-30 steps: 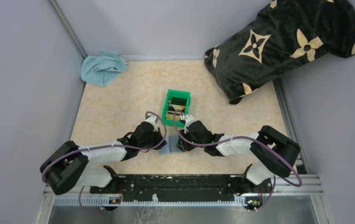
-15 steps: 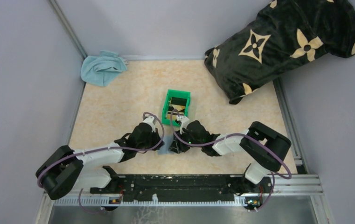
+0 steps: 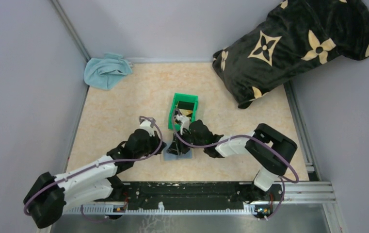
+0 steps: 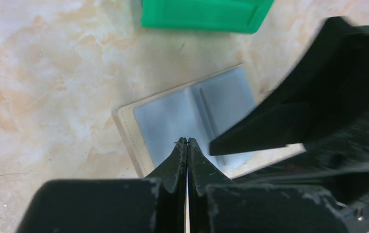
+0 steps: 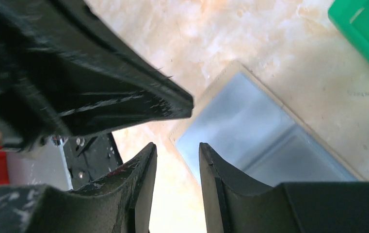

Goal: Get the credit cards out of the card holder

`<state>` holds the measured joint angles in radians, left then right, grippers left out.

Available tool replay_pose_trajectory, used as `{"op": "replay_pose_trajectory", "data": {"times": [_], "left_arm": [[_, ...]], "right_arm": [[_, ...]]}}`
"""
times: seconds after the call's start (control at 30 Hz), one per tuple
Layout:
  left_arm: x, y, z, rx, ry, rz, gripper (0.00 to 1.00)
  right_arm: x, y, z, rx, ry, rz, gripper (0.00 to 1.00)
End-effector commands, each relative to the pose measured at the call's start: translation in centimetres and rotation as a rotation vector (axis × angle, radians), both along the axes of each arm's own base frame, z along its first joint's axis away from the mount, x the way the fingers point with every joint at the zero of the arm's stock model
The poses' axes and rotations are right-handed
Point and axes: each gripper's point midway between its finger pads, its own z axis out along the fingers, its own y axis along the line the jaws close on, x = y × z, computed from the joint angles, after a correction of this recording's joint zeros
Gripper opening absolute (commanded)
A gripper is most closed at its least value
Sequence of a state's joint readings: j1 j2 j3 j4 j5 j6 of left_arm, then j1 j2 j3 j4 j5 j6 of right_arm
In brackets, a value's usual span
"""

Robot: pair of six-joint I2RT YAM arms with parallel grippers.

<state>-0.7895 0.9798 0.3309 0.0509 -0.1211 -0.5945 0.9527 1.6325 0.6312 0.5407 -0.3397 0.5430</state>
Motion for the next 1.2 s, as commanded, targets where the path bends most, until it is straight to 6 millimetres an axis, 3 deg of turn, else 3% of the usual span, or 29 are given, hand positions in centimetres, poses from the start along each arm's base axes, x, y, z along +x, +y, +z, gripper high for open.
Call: {"op": "replay_pose_trajectory", "data": {"times": [0.0, 0.13, 0.27, 0.33, 0.5, 0.67, 1.17], "left_arm": [[-0.1, 1.2, 1.5, -0.012, -0.049, 0.03, 0.0], [-0.2, 1.5, 1.8, -0.03, -0.079, 0.038, 0.01], [-0.7, 1.1, 0.5, -0.019, -0.039, 0.008, 0.0], [-1.0, 0.9, -0.4, -0.007, -0.006, -0.005, 0.0], [-1.7, 1.3, -3.0, 0.034, 0.06, -0.003, 0.0], [-2.0, 1.6, -3.7, 0.05, 0.071, -0.008, 0.0], [-2.1, 1.6, -4.8, 0.081, 0.095, -0.019, 0.0]], "right_arm": [[1.1, 2.5, 1.5, 0.059, -0.044, 0.041, 0.38], [1.9, 1.7, 1.9, 0.039, -0.056, -0.002, 0.38], [3.0, -1.1, 2.7, 0.043, -0.055, -0.082, 0.38], [3.4, -2.8, 2.3, 0.02, -0.048, -0.128, 0.37], [3.1, -4.9, 0.1, -0.063, -0.04, -0.169, 0.16], [2.3, -6.0, -1.2, -0.067, -0.005, -0.193, 0.0], [2.3, -8.0, -2.2, -0.121, -0.012, -0.267, 0.0]]}}
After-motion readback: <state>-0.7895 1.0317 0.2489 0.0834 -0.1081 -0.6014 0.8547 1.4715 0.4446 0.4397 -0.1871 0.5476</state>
